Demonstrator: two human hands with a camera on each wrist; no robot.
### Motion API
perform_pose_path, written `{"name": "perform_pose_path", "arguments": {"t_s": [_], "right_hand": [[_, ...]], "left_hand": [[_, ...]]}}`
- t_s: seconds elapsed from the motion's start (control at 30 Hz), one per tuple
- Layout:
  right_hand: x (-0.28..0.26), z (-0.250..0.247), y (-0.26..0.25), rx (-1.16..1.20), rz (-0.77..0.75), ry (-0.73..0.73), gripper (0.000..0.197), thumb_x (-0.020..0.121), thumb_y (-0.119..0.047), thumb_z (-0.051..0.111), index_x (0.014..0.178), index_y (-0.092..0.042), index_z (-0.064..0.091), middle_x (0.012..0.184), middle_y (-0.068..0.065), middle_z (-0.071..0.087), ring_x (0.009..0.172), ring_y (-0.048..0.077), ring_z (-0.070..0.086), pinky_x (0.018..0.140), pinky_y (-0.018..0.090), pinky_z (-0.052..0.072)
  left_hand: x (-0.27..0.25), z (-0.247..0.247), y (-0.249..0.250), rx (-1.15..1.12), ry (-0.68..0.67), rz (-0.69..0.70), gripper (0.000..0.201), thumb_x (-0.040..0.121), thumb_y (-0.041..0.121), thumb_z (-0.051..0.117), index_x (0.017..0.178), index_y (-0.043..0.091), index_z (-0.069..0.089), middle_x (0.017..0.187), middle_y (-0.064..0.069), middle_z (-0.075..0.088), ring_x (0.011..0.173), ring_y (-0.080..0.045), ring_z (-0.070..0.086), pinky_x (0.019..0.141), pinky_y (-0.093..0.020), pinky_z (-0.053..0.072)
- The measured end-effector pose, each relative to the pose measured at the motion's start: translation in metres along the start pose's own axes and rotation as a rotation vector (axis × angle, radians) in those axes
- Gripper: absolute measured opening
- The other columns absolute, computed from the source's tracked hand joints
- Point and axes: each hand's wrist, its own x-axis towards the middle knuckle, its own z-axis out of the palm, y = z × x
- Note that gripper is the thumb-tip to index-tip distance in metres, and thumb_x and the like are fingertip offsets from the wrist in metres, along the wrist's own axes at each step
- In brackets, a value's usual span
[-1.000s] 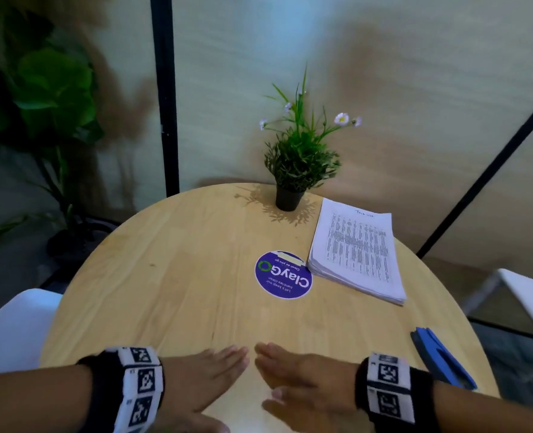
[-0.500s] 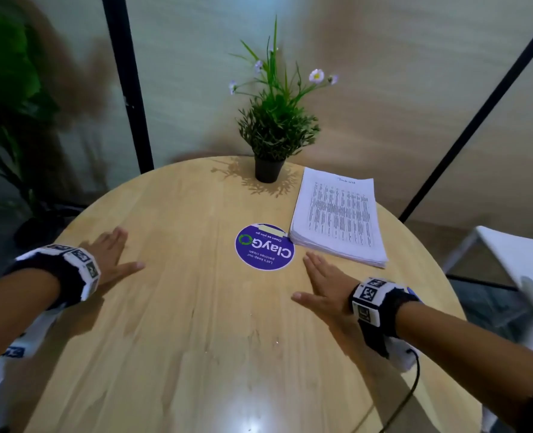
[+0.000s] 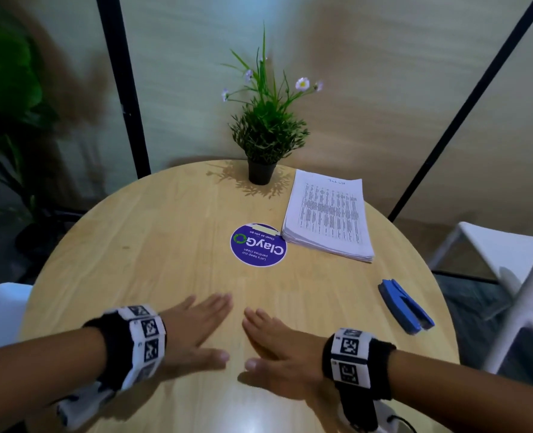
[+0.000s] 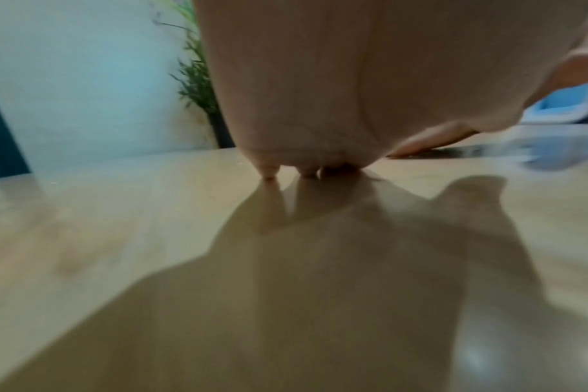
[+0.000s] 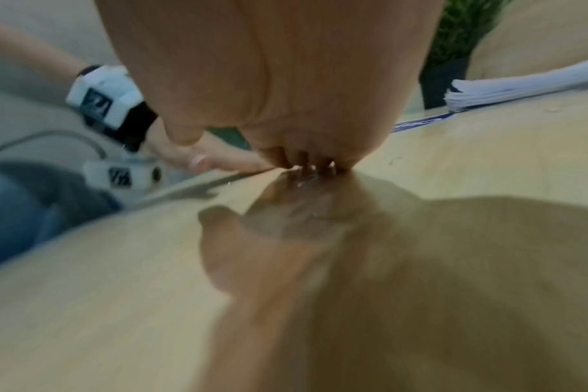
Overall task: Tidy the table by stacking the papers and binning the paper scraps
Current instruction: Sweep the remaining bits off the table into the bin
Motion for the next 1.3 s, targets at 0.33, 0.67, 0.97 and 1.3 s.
{"name": "perform_pose_path", "arguments": {"t_s": [0.33, 0.67, 0.97, 1.3], "right_hand": [[-0.005, -0.046, 0.088, -0.027, 0.552, 0.356, 0.08, 0.096, -0.051, 0.034, 0.15, -0.005, -0.002, 0.159, 0.014, -0.009, 0.148, 0.029, -0.007, 0.12, 0.04, 0.005], [-0.013, -0.012, 0.013, -0.009, 0.184, -0.022, 0.081, 0.096, -0.049, 0.035, 0.15, -0.008, -0.01, 0.156, 0.009, -0.022, 0.145, 0.025, -0.019, 0.117, 0.035, -0.006], [0.006, -0.101, 0.065, 0.521, 0.226, 0.723, 0.059, 0.08, 0.01, 0.061, 0.132, -0.016, 0.053, 0.141, -0.001, 0.05, 0.105, 0.021, 0.066, 0.067, 0.005, 0.048], [0.043, -0.122, 0.126, -0.088, 0.626, 0.322, 0.06, 0.096, -0.048, 0.037, 0.147, -0.02, 0.023, 0.154, 0.014, 0.021, 0.138, 0.036, 0.027, 0.112, 0.047, 0.029]], "left_hand": [[0.022, -0.049, -0.058, -0.105, 0.122, -0.394, 0.115, 0.068, 0.088, 0.007, 0.15, 0.009, -0.011, 0.159, -0.005, -0.018, 0.149, -0.02, -0.011, 0.121, -0.047, 0.005], [0.059, -0.049, -0.034, -0.012, 0.074, -0.366, 0.092, 0.089, 0.067, 0.024, 0.15, 0.008, -0.01, 0.16, -0.005, -0.015, 0.149, -0.019, -0.008, 0.12, -0.045, 0.004], [0.07, -0.063, -0.002, -0.034, 0.08, -0.218, 0.097, 0.084, 0.074, 0.018, 0.151, 0.008, -0.008, 0.16, -0.006, -0.015, 0.149, -0.018, -0.005, 0.121, -0.044, 0.007], [0.092, -0.06, -0.005, 0.012, 0.072, -0.089, 0.146, 0.027, 0.091, -0.014, 0.148, 0.009, -0.017, 0.157, -0.005, -0.023, 0.148, -0.018, -0.014, 0.121, -0.042, 0.006]]}}
